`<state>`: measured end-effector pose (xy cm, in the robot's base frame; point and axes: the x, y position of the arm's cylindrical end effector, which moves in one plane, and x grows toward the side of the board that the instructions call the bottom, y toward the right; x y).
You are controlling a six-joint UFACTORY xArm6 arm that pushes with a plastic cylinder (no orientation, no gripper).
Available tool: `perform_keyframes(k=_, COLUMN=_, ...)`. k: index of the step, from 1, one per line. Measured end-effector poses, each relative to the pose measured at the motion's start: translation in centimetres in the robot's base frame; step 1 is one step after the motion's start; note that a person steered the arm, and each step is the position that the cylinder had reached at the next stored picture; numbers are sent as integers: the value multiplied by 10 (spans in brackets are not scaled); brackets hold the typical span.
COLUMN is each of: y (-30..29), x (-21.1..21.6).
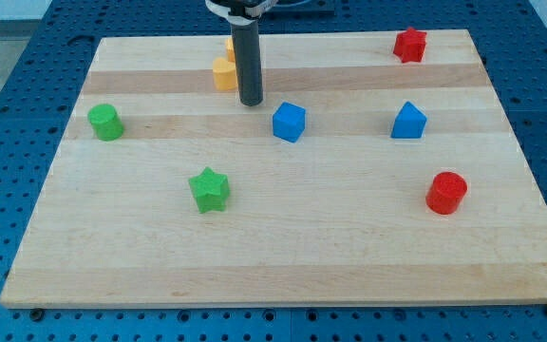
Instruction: Point your arm to the center of the board
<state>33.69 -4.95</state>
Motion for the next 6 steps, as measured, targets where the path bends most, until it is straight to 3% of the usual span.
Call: perform_keyframes(k=6, y=-18, x=34)
